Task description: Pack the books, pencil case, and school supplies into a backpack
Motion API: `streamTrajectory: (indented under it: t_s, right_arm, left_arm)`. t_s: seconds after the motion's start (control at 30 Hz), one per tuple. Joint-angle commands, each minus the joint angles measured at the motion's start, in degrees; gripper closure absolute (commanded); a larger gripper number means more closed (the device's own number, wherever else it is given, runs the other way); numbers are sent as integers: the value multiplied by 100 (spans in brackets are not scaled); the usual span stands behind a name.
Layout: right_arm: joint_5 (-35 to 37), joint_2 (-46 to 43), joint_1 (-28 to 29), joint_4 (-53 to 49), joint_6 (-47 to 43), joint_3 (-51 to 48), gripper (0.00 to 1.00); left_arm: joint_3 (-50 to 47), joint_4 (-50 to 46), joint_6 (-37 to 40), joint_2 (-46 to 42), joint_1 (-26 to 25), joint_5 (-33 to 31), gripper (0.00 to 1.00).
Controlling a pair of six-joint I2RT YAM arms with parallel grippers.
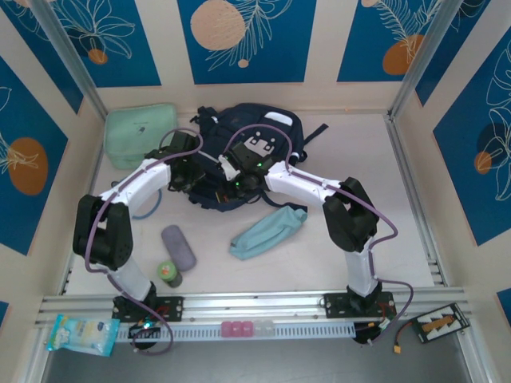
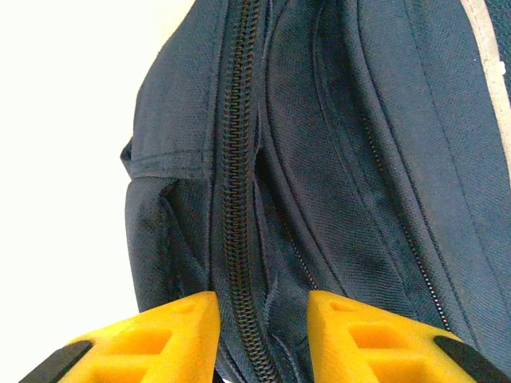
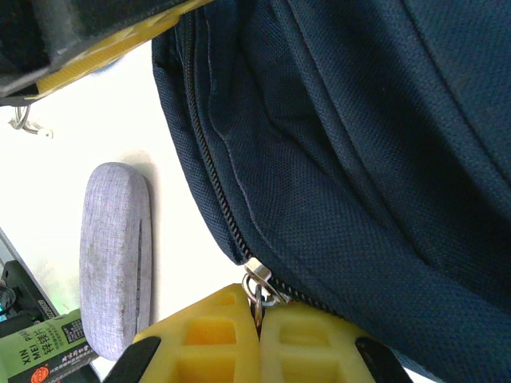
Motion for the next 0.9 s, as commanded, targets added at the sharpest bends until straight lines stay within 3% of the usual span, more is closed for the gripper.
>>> streamTrajectory:
  t_s: [0.0, 0.27, 0.53, 0.87]
  right_arm:
    - [-149, -46, 21, 114, 58, 17, 100]
    - [-135, -61, 22, 95, 60, 8, 100]
    - [474, -264, -55, -664, 127, -36, 100]
    - [1446, -1204, -502, -1390, 220, -1025, 100]
  left_arm:
    - [54, -352, -37, -73, -26, -247, 63]
    - [149, -162, -27, 261, -39, -1, 65]
    - [309, 39, 46, 244, -39, -59, 100]
    - [477, 87, 98, -351, -35, -100, 100]
